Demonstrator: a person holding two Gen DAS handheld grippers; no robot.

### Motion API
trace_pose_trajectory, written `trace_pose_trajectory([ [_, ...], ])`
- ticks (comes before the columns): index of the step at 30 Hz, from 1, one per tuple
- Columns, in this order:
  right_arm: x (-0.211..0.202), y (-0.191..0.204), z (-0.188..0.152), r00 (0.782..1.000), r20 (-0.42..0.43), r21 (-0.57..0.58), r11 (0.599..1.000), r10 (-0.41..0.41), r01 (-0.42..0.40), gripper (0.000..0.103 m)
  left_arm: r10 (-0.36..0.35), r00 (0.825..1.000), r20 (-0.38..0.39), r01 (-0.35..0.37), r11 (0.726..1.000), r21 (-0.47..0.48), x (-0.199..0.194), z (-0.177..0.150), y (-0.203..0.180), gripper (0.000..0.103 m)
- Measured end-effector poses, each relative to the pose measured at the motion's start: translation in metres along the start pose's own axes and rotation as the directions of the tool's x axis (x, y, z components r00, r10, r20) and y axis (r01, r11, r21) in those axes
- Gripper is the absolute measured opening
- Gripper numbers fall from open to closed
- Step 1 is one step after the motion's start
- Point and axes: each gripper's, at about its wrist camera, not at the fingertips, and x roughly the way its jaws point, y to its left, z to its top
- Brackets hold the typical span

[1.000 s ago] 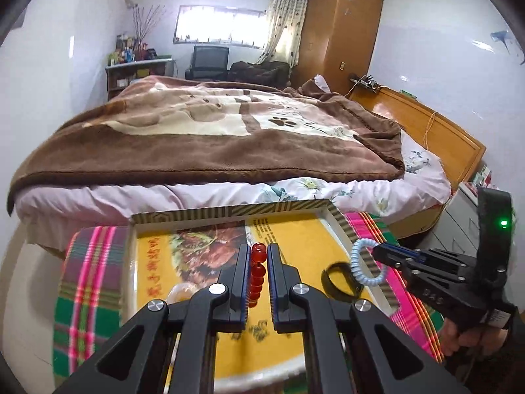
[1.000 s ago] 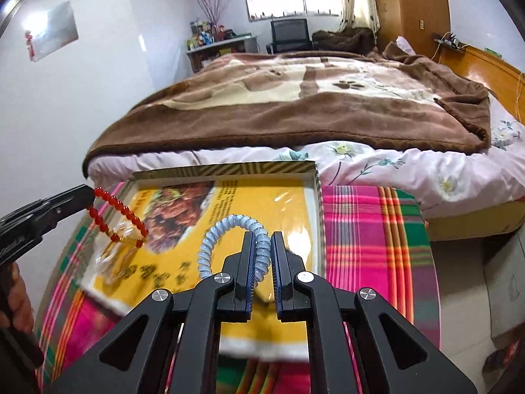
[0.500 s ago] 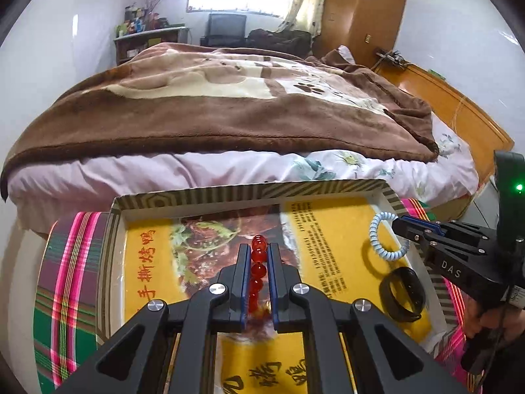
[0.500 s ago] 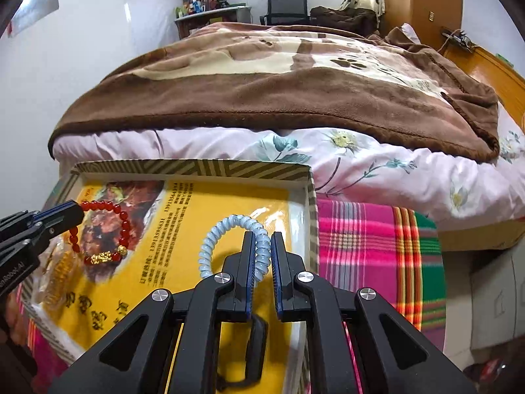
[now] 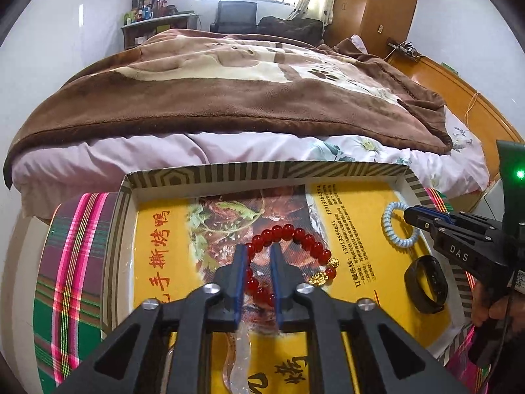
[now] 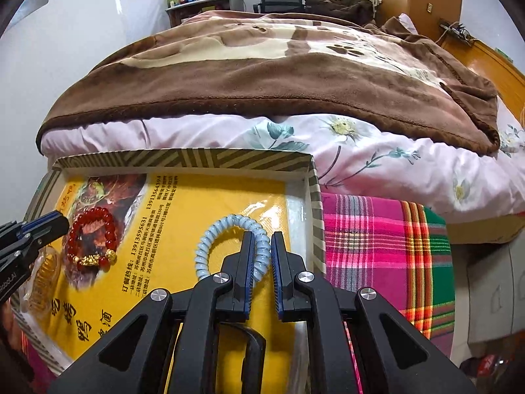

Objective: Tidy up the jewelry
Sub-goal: 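Open the left tool over the tray while the right tool releases the blue coil, then reach the right tool to the dark bead bracelet and grasp it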

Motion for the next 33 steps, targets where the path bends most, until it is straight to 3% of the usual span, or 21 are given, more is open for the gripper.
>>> trace_pose_trajectory([
  [2,-0.001,-0.001,0.000,1.000,0.000,0.010,1.000,-0.002,0.002,0.018,-0.004,1.000,0.008,0.004,1.000,-0.004,-0.004,-0.001,0.001,0.035],
  [4,-0.004,-0.003,0.000,1.000,0.006,0.016,1.000,-0.001,0.001,0.020,-0.006,1.000,0.014,0.006,1.000,-0.008,-0.007,-0.001,0.000,0.042],
  [7,-0.011,-0.004,-0.001,1.000,0.019,0.029,1.000,0.005,-0.006,0.022,-0.008,1.000,0.017,0.008,1.000,-0.009,-0.014,-0.003,0.000,0.043],
  [11,-0.032,-0.003,-0.005,0.998,0.064,0.032,0.999,0.018,-0.020,0.036,-0.020,0.999,0.033,0.020,1.000,-0.001,-0.032,-0.010,-0.001,0.048],
  [20,-0.096,-0.010,-0.031,0.984,0.161,0.018,0.997,0.072,-0.076,0.036,-0.034,0.994,0.106,0.034,0.999,0.009,-0.099,-0.038,0.002,0.055],
  [30,-0.170,-0.021,-0.080,0.965,0.229,0.030,0.990,0.130,-0.141,0.036,-0.041,0.986,0.164,0.037,0.999,0.032,-0.178,-0.078,0.001,0.059],
  [33,-0.190,-0.021,-0.101,0.958,0.246,0.032,0.987,0.145,-0.157,0.036,-0.051,0.983,0.179,0.047,0.999,0.026,-0.197,-0.095,0.002,0.065],
])
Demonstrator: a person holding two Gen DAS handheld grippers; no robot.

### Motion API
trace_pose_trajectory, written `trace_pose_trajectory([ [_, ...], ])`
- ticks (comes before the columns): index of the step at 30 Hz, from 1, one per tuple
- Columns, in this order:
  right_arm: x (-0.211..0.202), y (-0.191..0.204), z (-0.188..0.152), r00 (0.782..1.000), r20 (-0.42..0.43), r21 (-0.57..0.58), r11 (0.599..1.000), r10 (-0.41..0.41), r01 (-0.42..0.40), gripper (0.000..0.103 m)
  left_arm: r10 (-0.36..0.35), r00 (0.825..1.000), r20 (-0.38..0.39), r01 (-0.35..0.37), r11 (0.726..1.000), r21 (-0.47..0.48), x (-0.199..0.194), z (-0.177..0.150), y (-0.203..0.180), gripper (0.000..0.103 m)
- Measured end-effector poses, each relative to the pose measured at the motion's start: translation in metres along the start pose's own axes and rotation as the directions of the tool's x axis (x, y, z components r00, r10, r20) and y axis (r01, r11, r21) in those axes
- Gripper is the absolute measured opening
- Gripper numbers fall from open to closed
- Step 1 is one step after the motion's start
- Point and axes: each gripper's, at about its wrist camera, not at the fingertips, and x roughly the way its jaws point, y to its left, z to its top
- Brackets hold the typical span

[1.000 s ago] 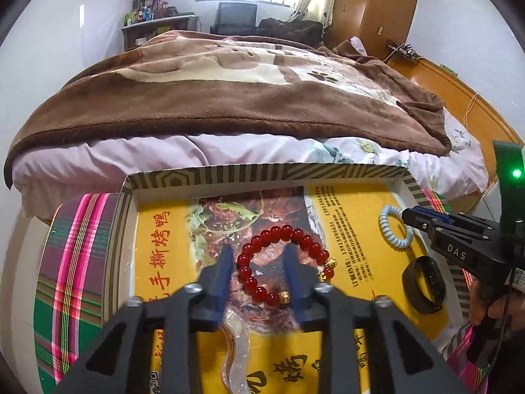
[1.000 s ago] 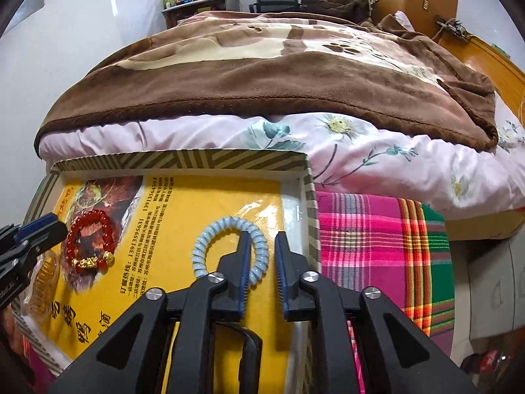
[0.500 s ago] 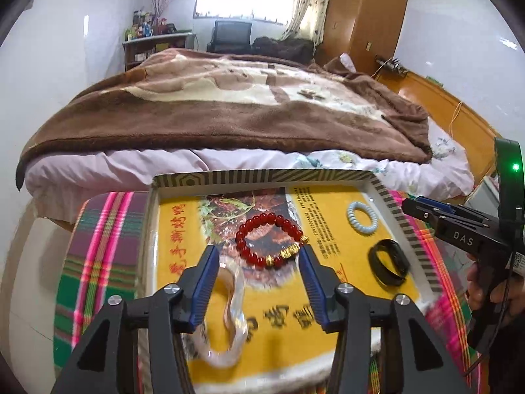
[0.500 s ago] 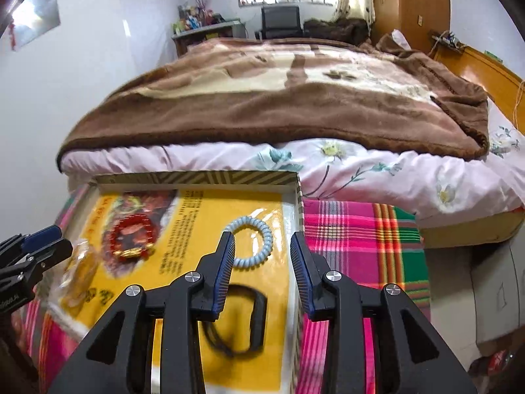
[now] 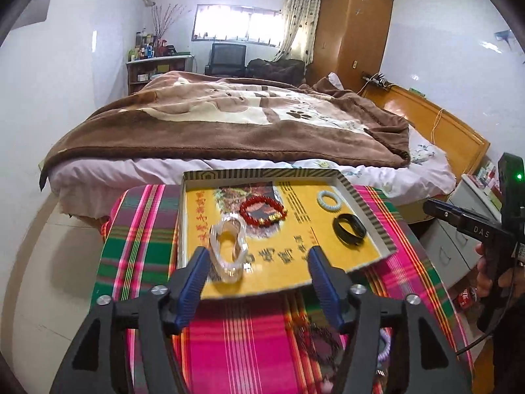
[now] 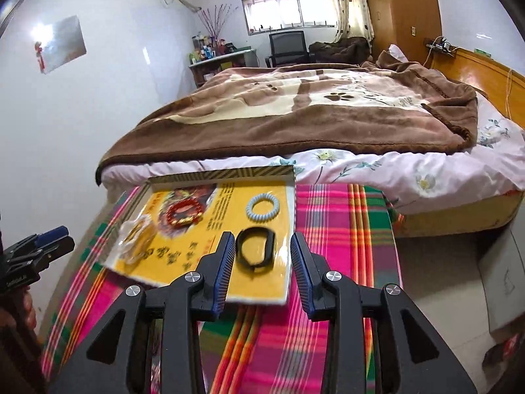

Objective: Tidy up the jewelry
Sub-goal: 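Reach the right tool to the dark bead bracelet and grasp it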

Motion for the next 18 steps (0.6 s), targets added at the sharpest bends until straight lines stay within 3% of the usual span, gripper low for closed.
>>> trace_pose_trajectory([
  [9,-0.034,0.010,-0.063,0.999,-0.043,-0.042,0.999,0.026,-0.028,0.036,-0.009,0.999,-0.040,0.008,1.000,-0.011,-0.031,-0.058,0.000,0.066],
  [13,-0.041,0.024,-0.087,0.995,-0.076,-0.072,0.994,0.072,-0.077,0.036,-0.037,0.997,-0.065,0.034,0.998,-0.045,-0.034,-0.087,0.008,0.066],
  [18,-0.030,0.061,-0.113,0.991,-0.121,-0.207,0.976,0.049,-0.074,0.036,-0.050,0.991,-0.125,0.040,0.996,-0.081,-0.020,-0.115,0.015,0.066],
])
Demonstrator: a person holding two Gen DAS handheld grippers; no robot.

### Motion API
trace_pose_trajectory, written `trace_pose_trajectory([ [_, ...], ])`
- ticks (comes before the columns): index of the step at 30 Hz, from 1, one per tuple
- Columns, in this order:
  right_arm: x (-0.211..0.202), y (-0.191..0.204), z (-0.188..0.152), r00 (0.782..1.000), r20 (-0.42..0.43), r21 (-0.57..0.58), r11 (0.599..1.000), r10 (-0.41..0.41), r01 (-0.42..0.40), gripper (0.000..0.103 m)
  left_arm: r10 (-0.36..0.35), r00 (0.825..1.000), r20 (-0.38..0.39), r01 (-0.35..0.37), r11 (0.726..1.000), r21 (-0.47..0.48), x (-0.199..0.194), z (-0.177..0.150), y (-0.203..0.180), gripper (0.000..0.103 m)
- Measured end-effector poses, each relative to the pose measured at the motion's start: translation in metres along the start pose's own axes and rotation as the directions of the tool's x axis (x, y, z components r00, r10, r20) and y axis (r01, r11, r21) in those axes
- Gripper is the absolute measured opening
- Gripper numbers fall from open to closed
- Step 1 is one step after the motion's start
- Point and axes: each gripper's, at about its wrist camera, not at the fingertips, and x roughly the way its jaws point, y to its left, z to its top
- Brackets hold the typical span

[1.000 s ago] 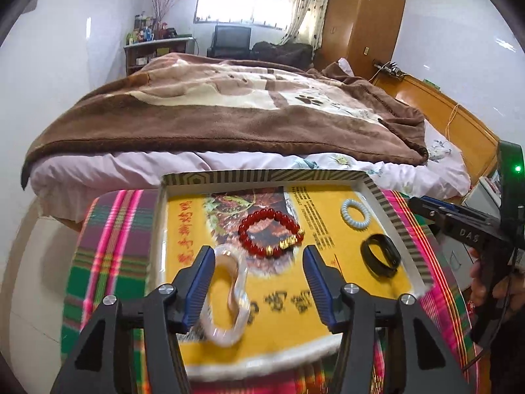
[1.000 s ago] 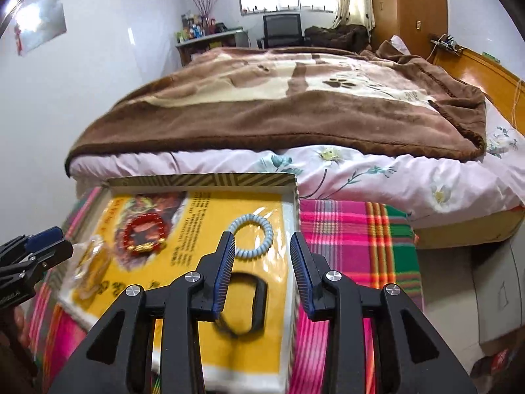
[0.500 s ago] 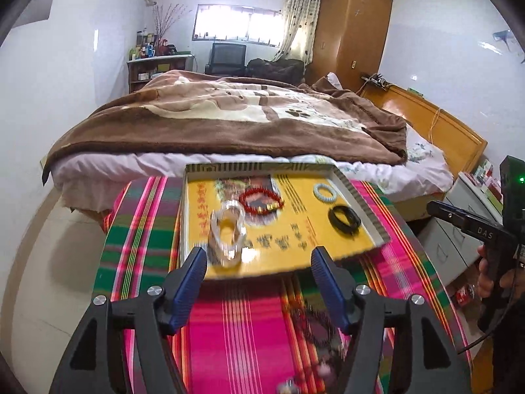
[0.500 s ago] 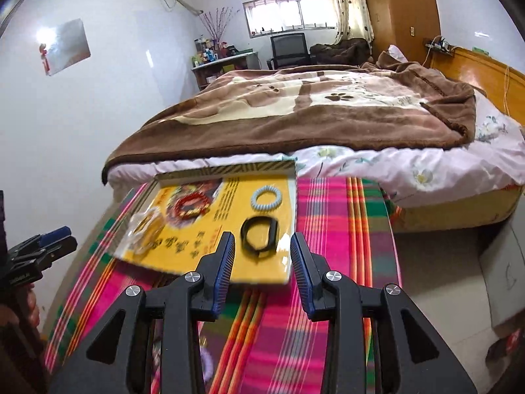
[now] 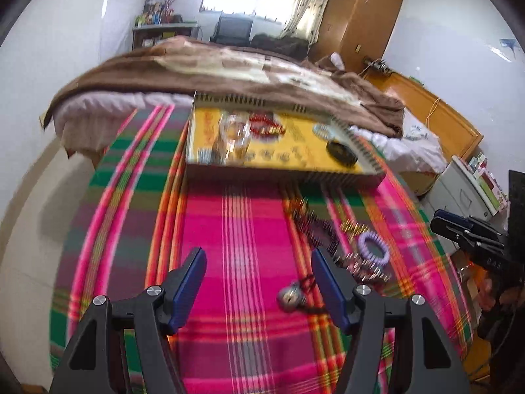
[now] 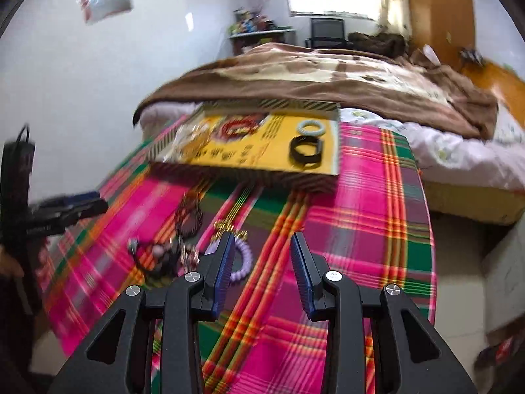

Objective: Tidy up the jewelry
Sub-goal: 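Reach the right tool to the dark bead bracelet and grasp it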

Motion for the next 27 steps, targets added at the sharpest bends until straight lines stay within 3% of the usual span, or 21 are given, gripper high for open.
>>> trace_pose_trajectory([
  [7,0.029,0.034,-0.004,0.995,-0.045,-0.044,0.995,0.085,-0.087,0.036,-0.036,0.996,-0.078,0.038,0.999,0.026,0.021,-0.019,-0.004,0.066],
  [15,0.041,0.052,-0.005,0.994,-0.084,-0.116,0.990,0.071,-0.081,0.036,-0.027,0.994,-0.104,0.034,0.997,0.064,0.035,-0.025,-0.014,0.066],
  [20,0.053,0.061,-0.005,0.989,-0.135,-0.177,0.981,0.051,-0.075,0.015,0.008,0.994,-0.112,0.005,0.993,0.114,0.038,-0.027,-0.023,0.066],
  [27,0.067,0.066,-0.006,0.979,-0.189,-0.207,0.972,0.070,-0.110,0.015,0.029,0.992,-0.125,-0.009,0.988,0.154,0.040,-0.029,-0.034,0.066],
])
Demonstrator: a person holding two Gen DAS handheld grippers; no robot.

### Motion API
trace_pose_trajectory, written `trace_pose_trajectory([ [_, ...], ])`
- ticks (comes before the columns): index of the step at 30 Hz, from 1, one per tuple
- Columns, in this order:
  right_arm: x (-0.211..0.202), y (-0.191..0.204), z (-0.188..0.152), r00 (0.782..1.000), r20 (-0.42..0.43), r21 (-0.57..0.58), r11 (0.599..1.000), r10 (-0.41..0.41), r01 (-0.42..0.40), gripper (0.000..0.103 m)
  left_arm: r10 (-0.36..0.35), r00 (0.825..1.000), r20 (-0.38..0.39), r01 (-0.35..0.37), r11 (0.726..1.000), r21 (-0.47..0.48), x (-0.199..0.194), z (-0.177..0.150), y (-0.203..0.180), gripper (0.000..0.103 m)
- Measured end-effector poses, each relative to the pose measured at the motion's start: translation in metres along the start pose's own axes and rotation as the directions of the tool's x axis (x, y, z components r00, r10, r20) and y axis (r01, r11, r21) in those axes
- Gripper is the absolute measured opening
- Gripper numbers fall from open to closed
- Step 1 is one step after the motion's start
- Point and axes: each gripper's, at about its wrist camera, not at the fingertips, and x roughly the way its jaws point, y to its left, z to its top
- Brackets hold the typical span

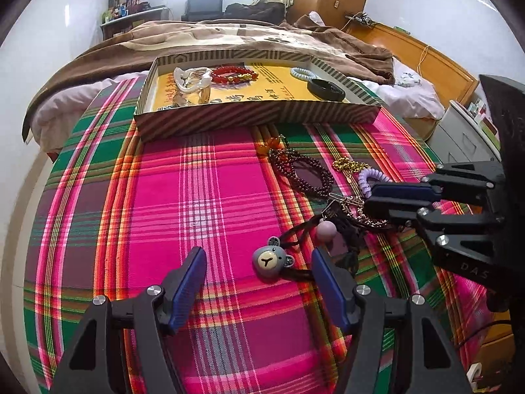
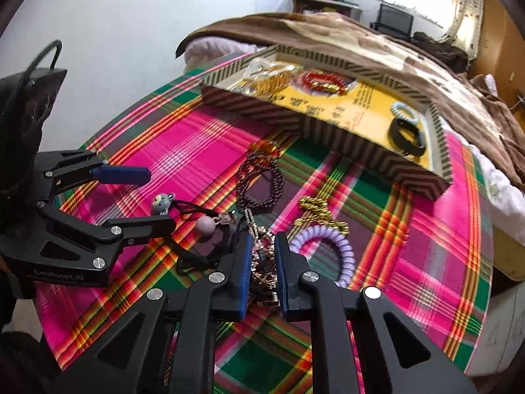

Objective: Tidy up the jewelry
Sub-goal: 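Reach the right tool to the dark bead bracelet and grasp it, then grasp the bear charm cord with the left tool while the right tool holds its gold charm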

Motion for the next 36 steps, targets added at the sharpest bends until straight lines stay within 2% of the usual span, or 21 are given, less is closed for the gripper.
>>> trace_pose_trajectory([
  [13,0.010,-0.002,0.005,0.999,-0.049,-0.027,1.000,0.012,-0.013,0.015,0.051,0.999,0.000,-0.051,0.998,0.046,0.005,0.002,-0.007,0.066],
  [15,0.010,-0.002,0.005,0.999,-0.052,-0.035,0.999,0.010,-0.012,0.015,0.064,0.998,0.004,-0.064,0.997,0.040,0.005,0.003,-0.006,0.059],
  [17,0.011,0.000,0.007,0.999,-0.051,-0.041,0.999,0.004,-0.006,0.015,0.088,0.996,0.010,-0.088,0.995,0.037,0.004,0.003,-0.004,0.044],
  [22,0.011,0.003,0.005,0.999,-0.043,-0.045,0.999,0.001,-0.003,0.015,0.109,0.994,0.015,-0.109,0.994,0.010,0.002,0.004,0.007,0.023],
  [30,0.011,0.006,0.005,0.999,-0.041,-0.059,0.998,-0.001,-0.001,0.015,0.086,0.996,0.024,-0.085,0.996,-0.040,-0.002,0.004,0.016,0.023],
  [33,0.010,0.009,0.004,0.999,-0.036,-0.077,0.997,-0.014,0.011,0.015,0.062,0.997,0.052,-0.059,0.996,-0.061,-0.010,0.005,0.020,0.023],
  [35,0.010,0.012,0.004,0.999,-0.033,-0.088,0.996,-0.018,0.015,0.007,0.057,0.996,0.070,-0.052,0.996,-0.068,-0.016,0.007,0.022,0.023],
  [36,0.010,0.015,0.003,0.999,-0.029,-0.100,0.995,-0.030,0.027,0.007,0.052,0.996,0.078,-0.046,0.996,-0.073,-0.020,0.008,0.023,0.023],
])
